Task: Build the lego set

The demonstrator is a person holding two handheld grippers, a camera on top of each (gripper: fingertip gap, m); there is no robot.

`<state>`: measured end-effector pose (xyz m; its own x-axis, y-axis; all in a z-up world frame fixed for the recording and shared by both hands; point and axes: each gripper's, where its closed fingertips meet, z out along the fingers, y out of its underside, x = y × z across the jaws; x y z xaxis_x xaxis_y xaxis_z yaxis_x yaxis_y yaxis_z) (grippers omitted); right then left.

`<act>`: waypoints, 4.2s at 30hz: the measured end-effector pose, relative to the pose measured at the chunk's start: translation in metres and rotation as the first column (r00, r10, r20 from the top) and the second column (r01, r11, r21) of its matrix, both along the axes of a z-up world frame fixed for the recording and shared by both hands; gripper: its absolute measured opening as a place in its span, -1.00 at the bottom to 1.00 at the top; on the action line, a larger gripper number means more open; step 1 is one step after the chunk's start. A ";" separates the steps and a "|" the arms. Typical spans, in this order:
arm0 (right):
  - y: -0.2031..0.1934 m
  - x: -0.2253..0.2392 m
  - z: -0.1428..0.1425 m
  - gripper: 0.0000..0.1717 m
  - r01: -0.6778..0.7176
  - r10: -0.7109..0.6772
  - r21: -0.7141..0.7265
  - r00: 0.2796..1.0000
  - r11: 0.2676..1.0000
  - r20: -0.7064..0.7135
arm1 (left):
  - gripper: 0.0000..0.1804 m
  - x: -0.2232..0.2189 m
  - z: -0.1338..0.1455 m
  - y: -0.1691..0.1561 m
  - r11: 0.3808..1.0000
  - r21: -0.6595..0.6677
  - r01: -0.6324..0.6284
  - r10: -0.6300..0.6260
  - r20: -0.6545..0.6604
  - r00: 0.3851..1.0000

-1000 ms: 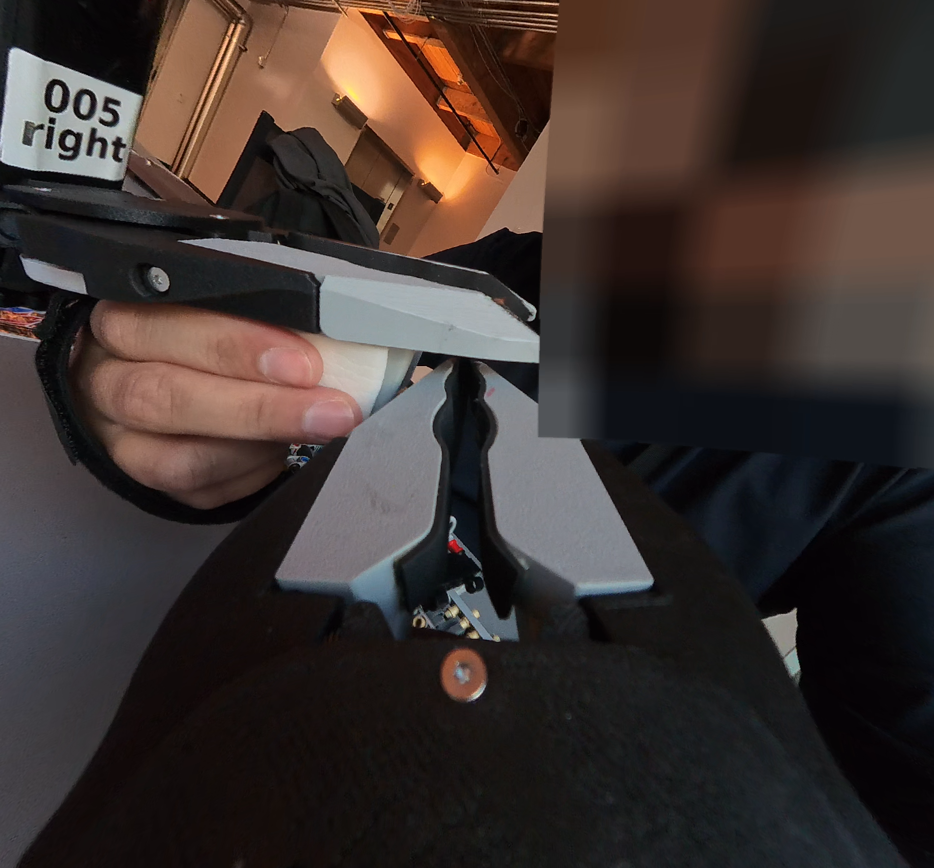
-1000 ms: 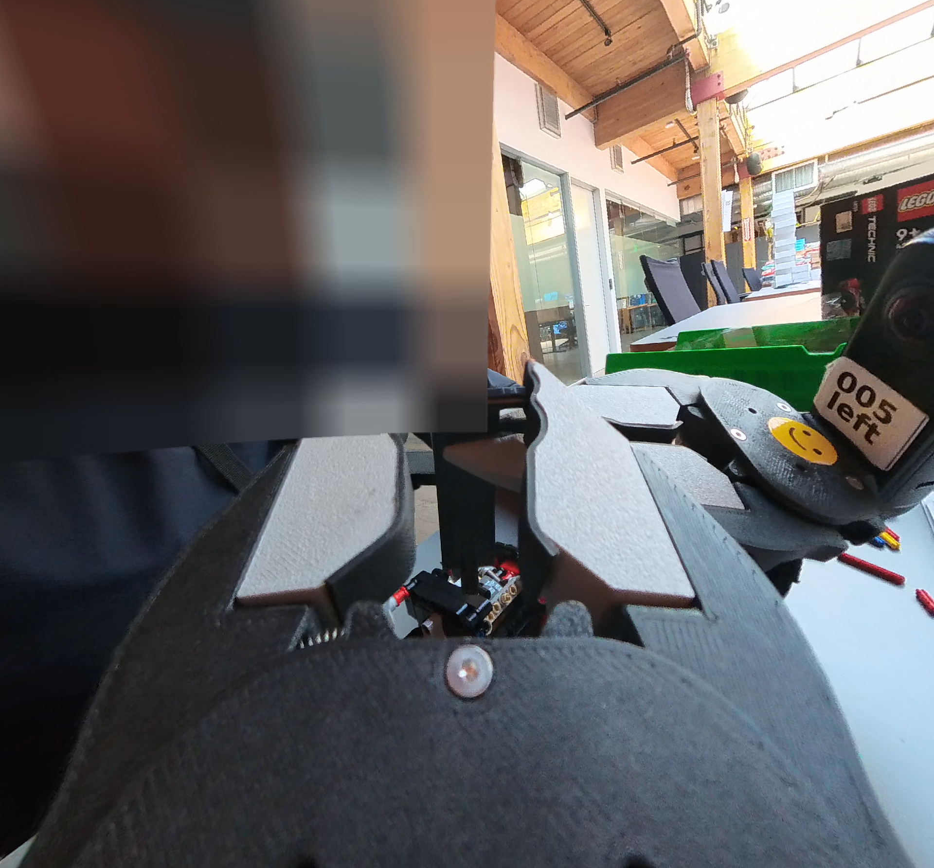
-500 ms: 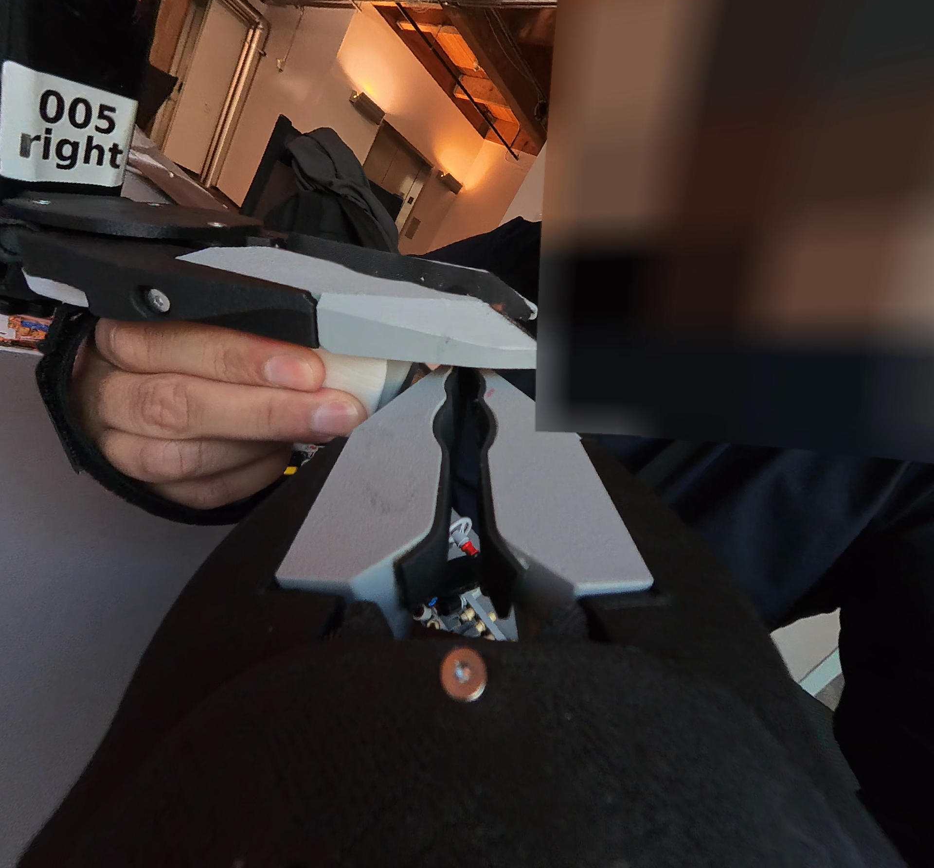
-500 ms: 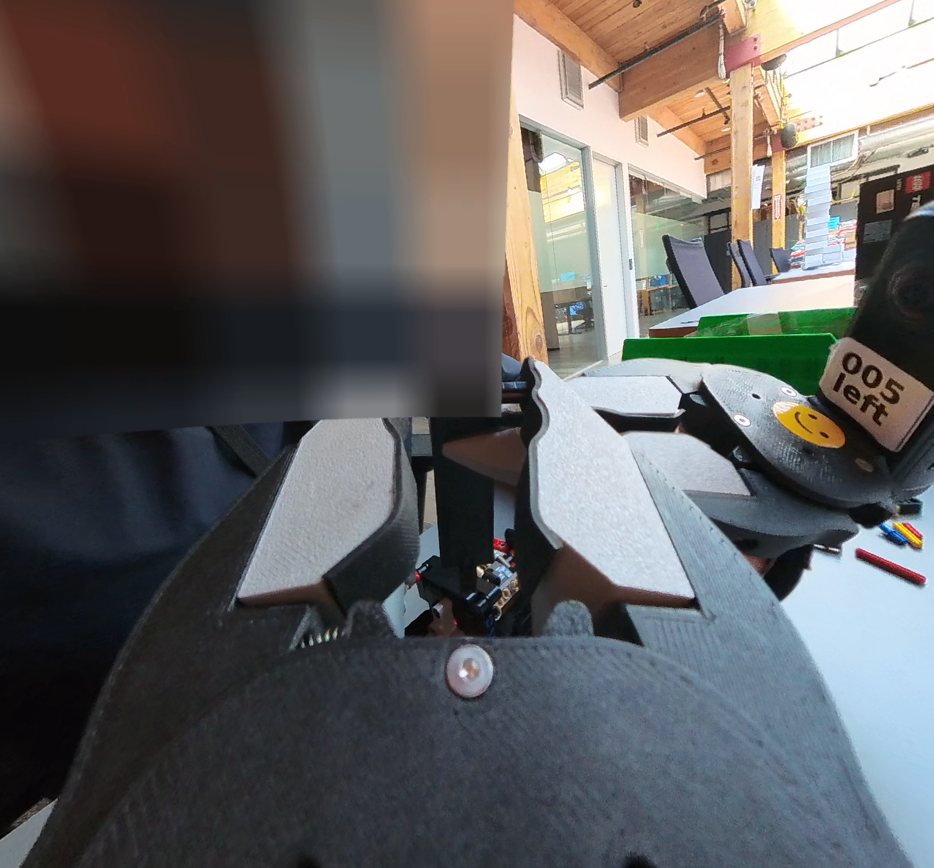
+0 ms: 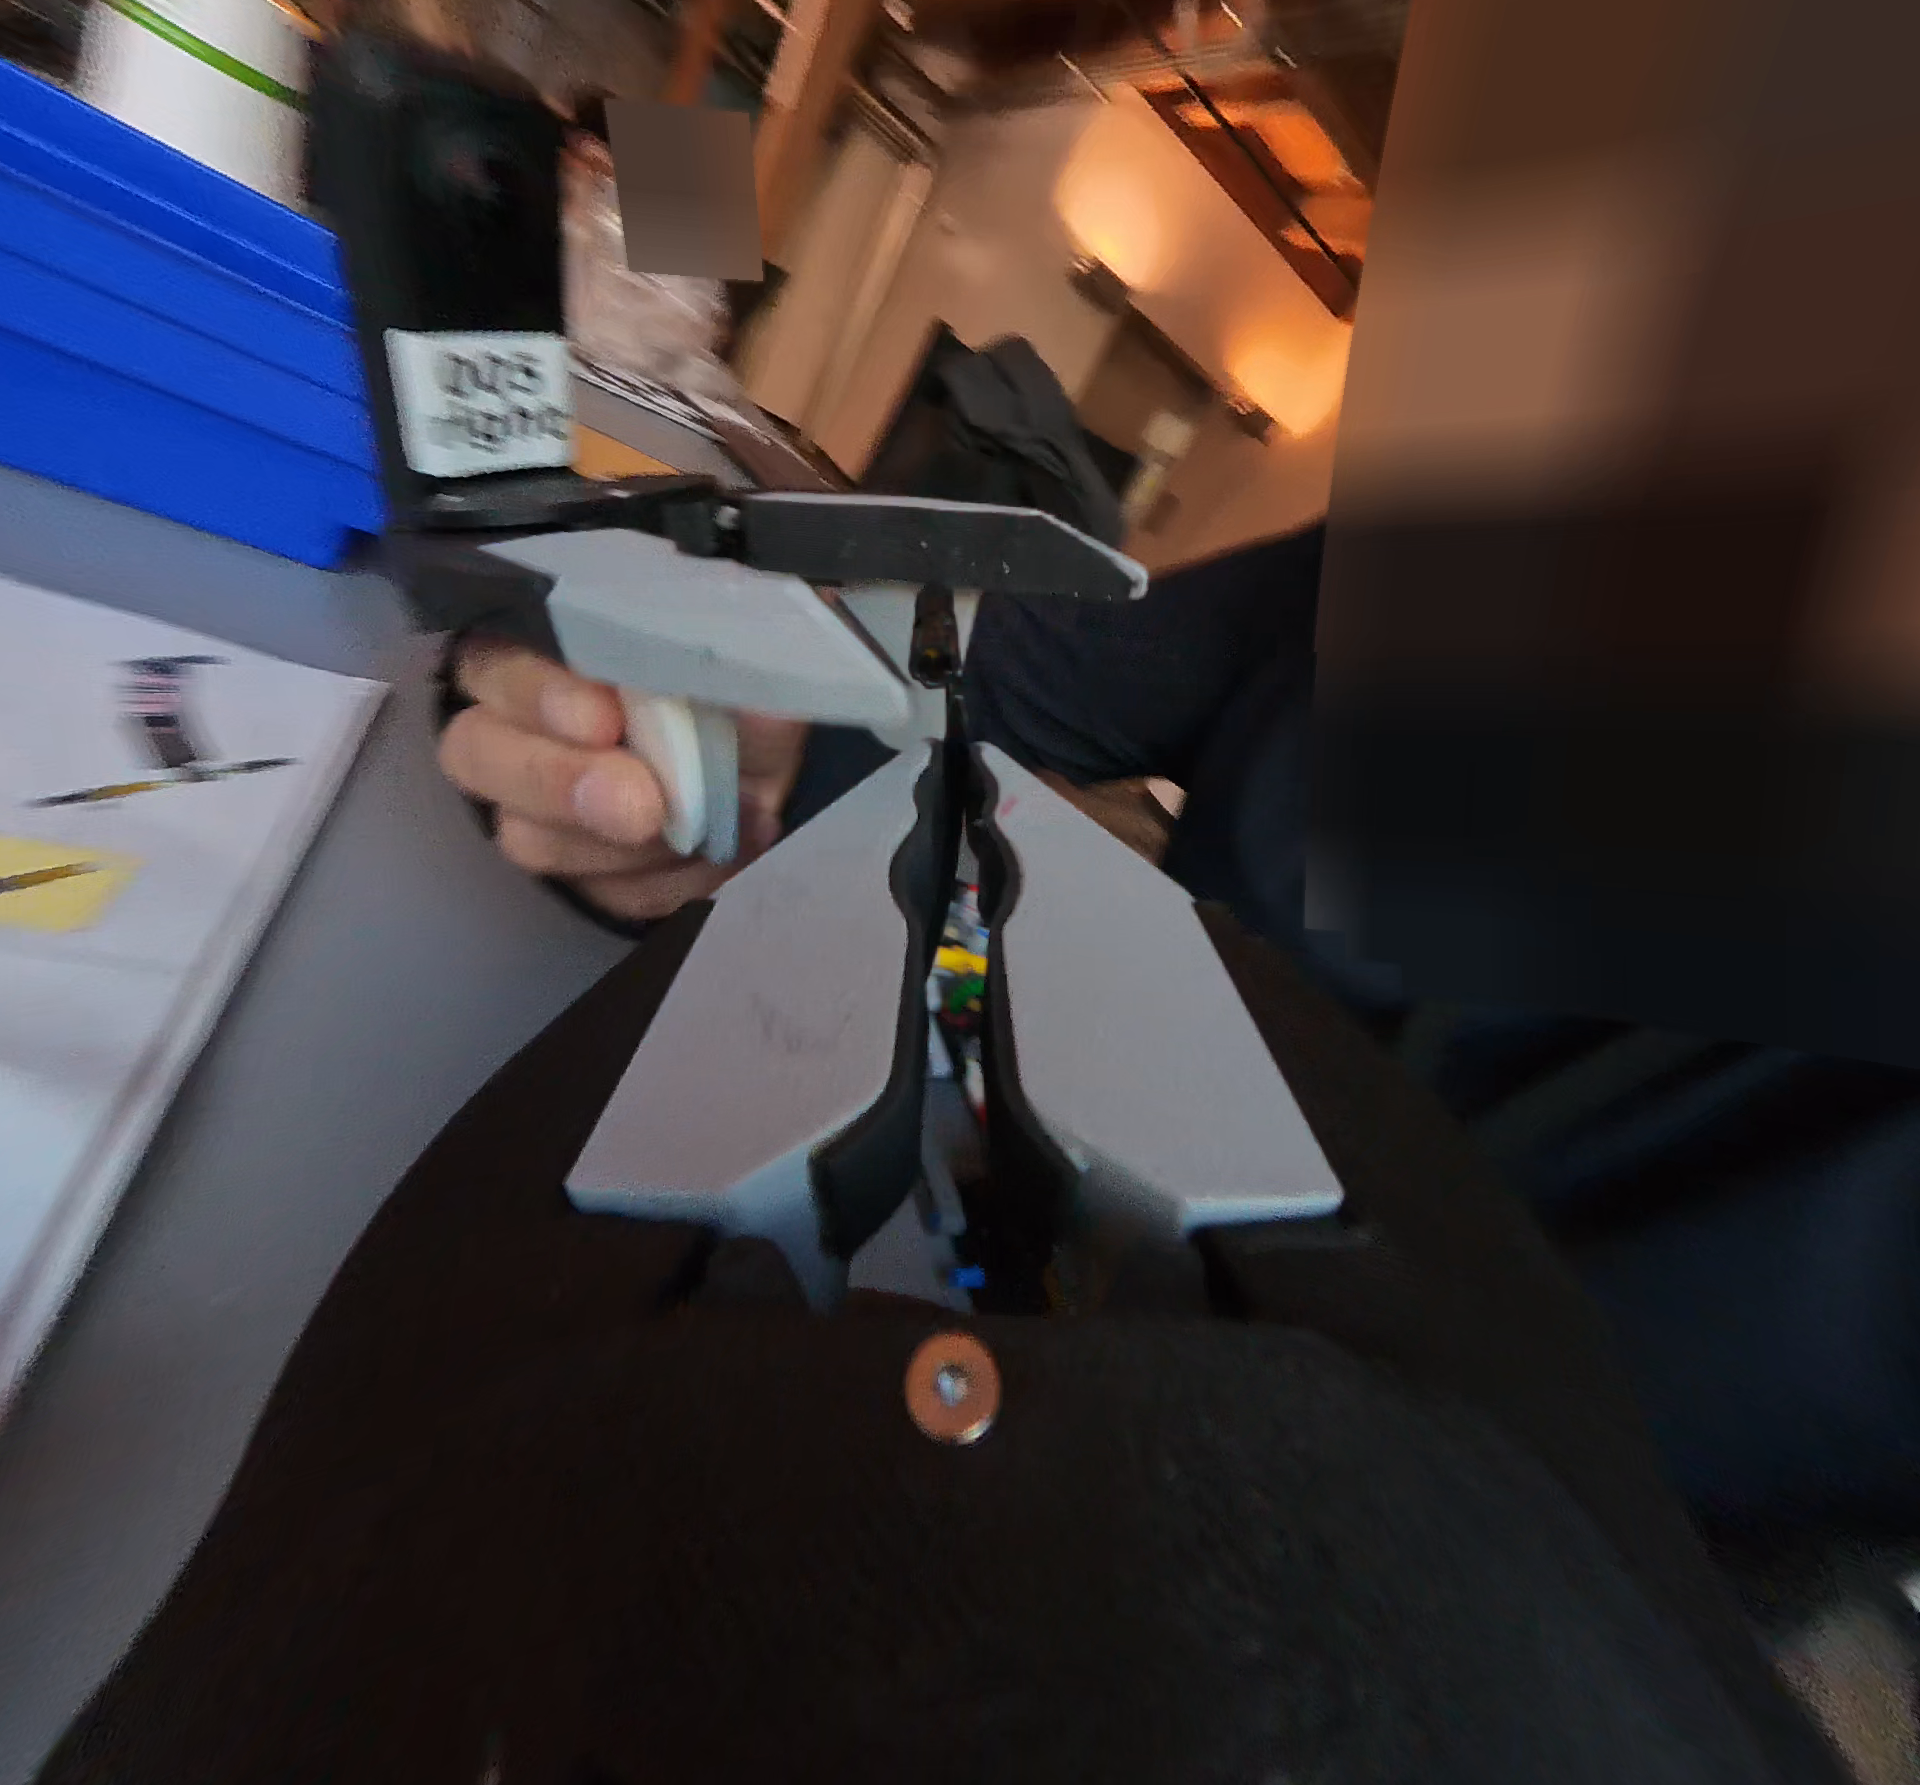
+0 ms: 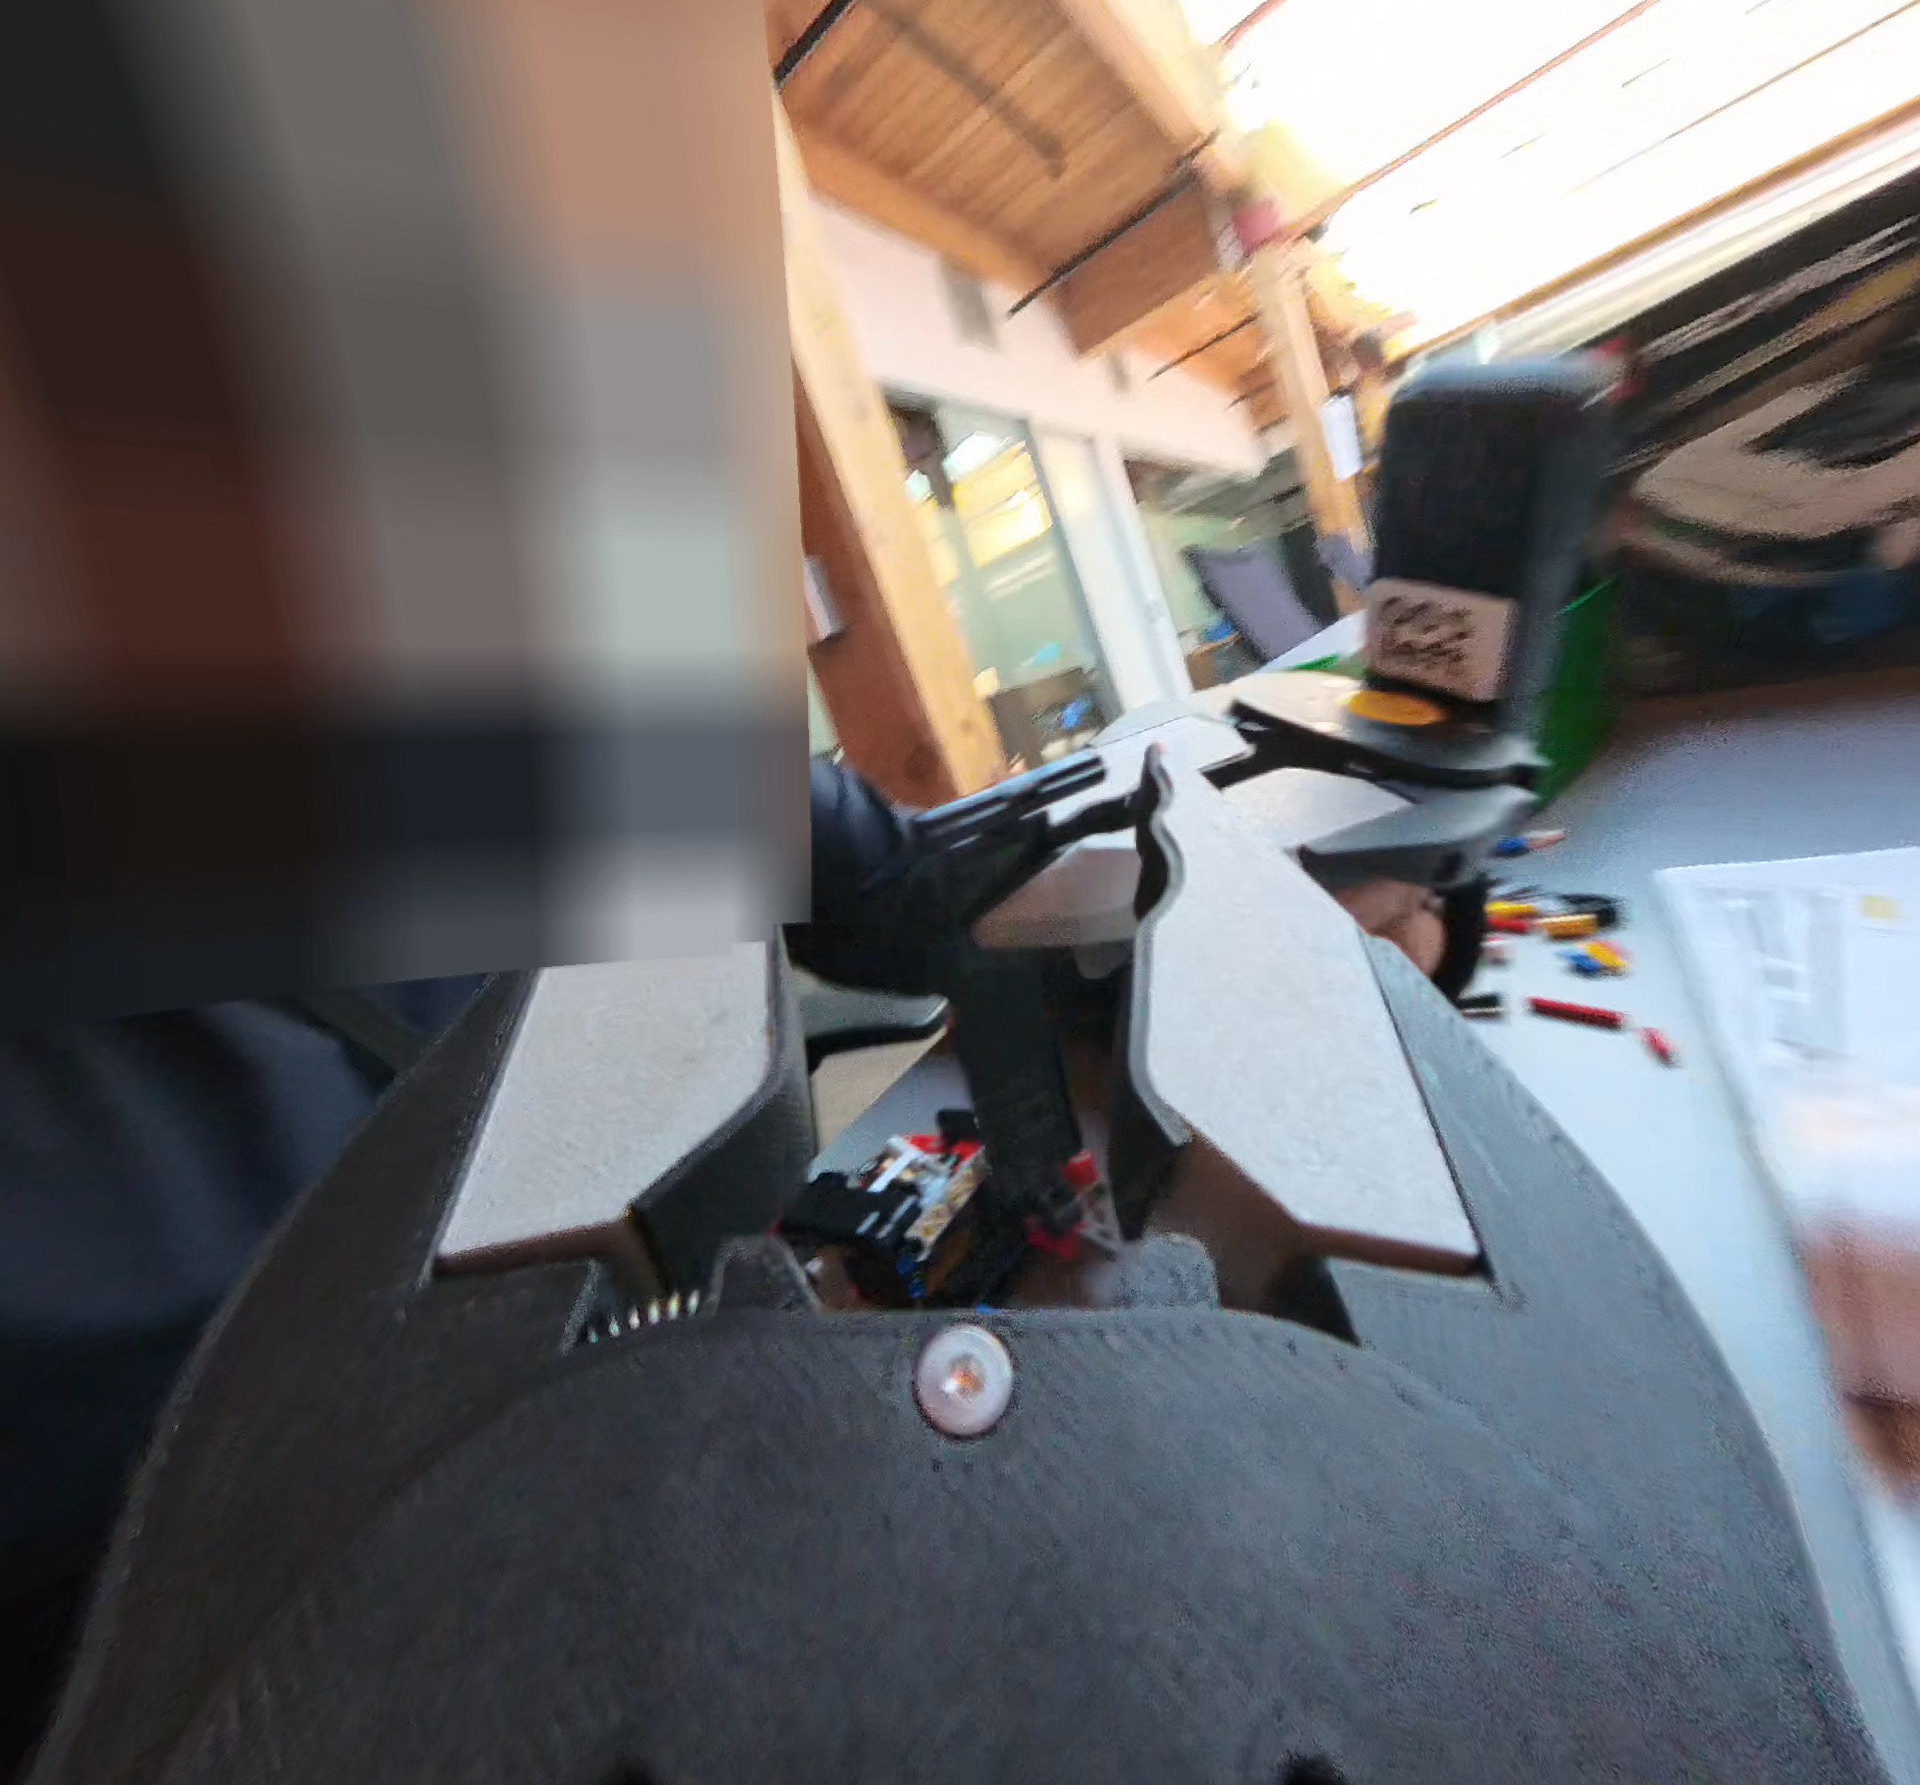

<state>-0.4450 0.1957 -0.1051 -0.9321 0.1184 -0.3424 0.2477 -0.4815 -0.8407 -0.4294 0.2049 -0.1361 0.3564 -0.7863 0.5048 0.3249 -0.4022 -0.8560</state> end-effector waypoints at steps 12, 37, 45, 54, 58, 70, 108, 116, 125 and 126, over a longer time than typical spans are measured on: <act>0.053 -0.047 -0.036 -0.15 0.416 -0.429 0.177 0.903 0.892 0.040 | -1.00 -0.086 -0.044 0.028 0.870 -0.174 -0.462 0.438 -0.160 0.885; 0.131 -0.004 0.076 -0.38 0.732 -0.737 0.215 0.672 0.647 -0.072 | -1.00 -0.060 -0.094 -0.009 0.846 -0.381 -0.374 0.185 -0.448 0.875; 0.139 0.028 0.007 -0.50 0.719 -0.740 0.317 0.669 0.618 -0.075 | -0.99 -0.063 -0.120 -0.008 0.812 -0.419 -0.406 0.168 -0.498 0.851; 0.208 0.032 -0.012 -0.62 0.836 -0.881 0.299 0.472 0.459 0.034 | -0.78 -0.074 -0.126 -0.009 0.804 -0.374 -0.462 0.179 -0.590 0.788; 0.214 0.036 -0.009 -0.64 0.845 -0.878 0.245 0.473 0.475 0.073 | -0.75 -0.086 -0.121 -0.014 0.799 -0.339 -0.496 0.210 -0.616 0.759; 0.213 0.021 -0.039 -0.66 0.839 -0.915 0.392 0.404 0.376 0.011 | -0.74 -0.094 -0.123 -0.021 0.786 -0.306 -0.537 0.244 -0.645 0.724; 0.227 0.021 -0.049 -0.71 0.838 -0.926 0.408 0.375 0.362 0.050 | -0.71 -0.090 -0.117 -0.030 0.799 -0.346 -0.491 0.204 -0.613 0.763; 0.225 0.019 -0.053 -0.72 0.830 -0.921 0.415 0.384 0.372 0.056 | -0.74 -0.111 -0.121 -0.052 0.760 -0.404 -0.509 0.164 -0.639 0.752; 0.225 0.018 -0.055 -0.74 0.826 -0.920 0.421 0.387 0.375 0.059 | -0.82 -0.087 -0.131 -0.053 0.775 -0.475 -0.416 0.073 -0.587 0.806; 0.225 0.018 -0.054 -0.74 0.828 -0.920 0.417 0.387 0.375 0.060 | -0.83 -0.082 -0.131 -0.053 0.781 -0.479 -0.401 0.062 -0.579 0.813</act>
<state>-0.4265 0.4210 -0.1595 -0.1231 0.9405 -0.3167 0.0388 -0.3143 -0.9485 -0.5118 0.1517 -0.2671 0.8181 -0.2776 0.5037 0.0644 -0.8261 -0.5598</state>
